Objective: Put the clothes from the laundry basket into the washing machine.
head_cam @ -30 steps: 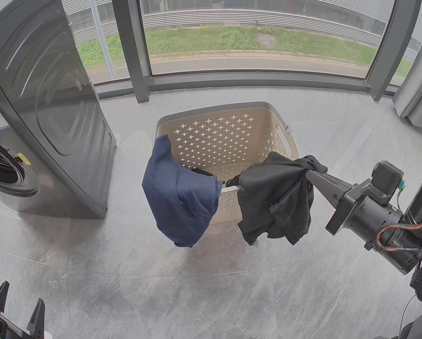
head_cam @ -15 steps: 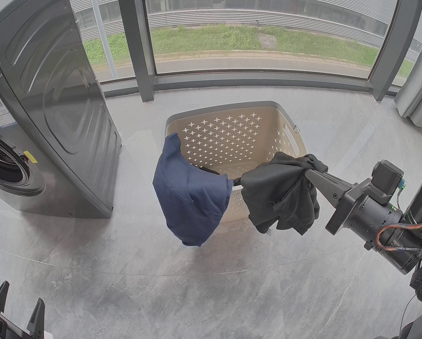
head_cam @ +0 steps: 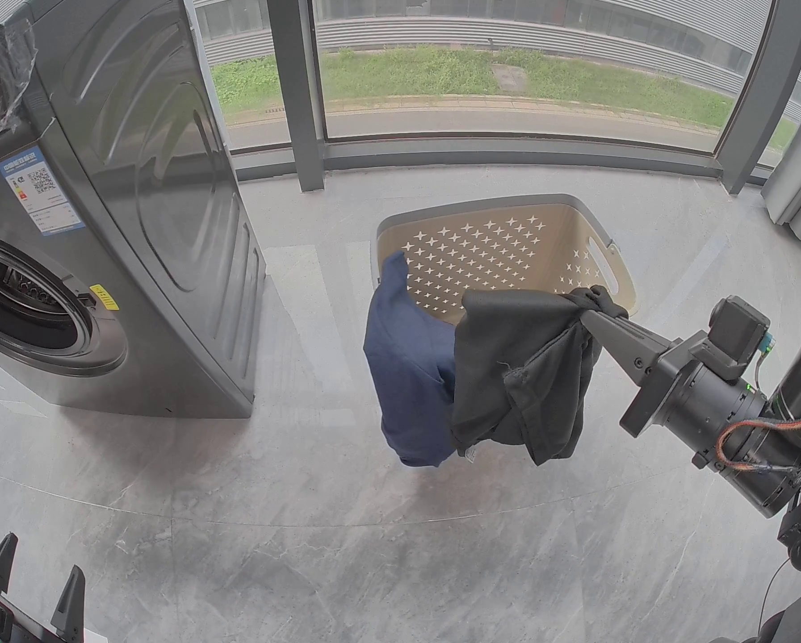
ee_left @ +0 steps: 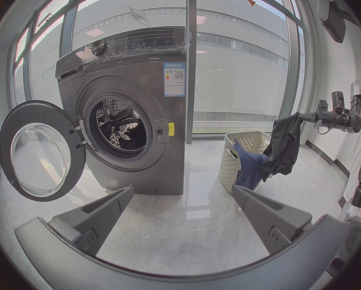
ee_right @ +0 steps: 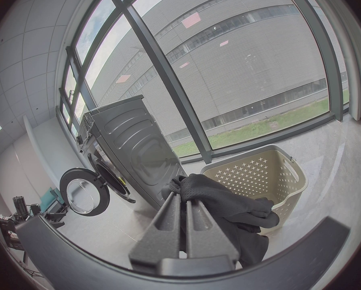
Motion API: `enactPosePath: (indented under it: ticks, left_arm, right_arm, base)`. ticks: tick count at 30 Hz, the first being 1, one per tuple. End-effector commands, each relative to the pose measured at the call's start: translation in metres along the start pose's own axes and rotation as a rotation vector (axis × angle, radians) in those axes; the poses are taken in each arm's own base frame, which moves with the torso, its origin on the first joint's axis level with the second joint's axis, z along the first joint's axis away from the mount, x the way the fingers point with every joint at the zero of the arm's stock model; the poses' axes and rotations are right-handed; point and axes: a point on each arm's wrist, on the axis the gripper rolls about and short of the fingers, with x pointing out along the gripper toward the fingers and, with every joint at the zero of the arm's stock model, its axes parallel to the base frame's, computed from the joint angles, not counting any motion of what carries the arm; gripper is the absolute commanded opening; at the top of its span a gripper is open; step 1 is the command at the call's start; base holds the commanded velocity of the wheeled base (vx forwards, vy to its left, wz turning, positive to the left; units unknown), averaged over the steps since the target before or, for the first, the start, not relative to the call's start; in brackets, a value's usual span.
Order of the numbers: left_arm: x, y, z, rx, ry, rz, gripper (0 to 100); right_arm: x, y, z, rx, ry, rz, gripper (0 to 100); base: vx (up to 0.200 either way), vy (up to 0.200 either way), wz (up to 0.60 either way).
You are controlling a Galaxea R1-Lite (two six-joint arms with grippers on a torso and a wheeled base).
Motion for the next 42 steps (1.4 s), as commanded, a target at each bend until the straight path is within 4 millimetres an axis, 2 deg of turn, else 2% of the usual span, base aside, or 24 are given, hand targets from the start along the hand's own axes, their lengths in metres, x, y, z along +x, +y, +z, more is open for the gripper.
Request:
enactPosePath:
  ticks: [1, 21, 27, 39, 42]
  left_arm:
    - [0.0005, 0.0001, -0.0047, 0.000, 0.008, 0.000, 100]
    - [0.0005, 0.0001, -0.0047, 0.000, 0.008, 0.000, 100]
    - [0.0006, 0.0001, -0.0048, 0.000, 0.011, 0.000, 100]
    - [0.0005, 0.0001, -0.0048, 0.000, 0.009, 0.002, 100]
    - [0.0006, 0.0001, -0.0048, 0.000, 0.011, 0.000, 100]
  right_arm:
    - [0.0010, 0.0001, -0.0015, -0.001, 0.005, 0.002, 0]
    - [0.0024, 0.0000, -0.0025, -0.001, 0.005, 0.002, 0]
    - [0.0024, 0.0000, -0.0025, -0.001, 0.005, 0.000, 0]
    - [0.0022, -0.0001, -0.0028, -0.001, 0.006, 0.000, 0]
    - [0.0022, -0.0001, -0.0028, -0.001, 0.006, 0.000, 0]
  base:
    - [0.000, 0.200, 0.00]
    - [0.000, 0.200, 0.00]
    - [0.000, 0.000, 0.00]
    - [-0.200, 0.000, 0.00]
    - [0.000, 0.000, 0.00]
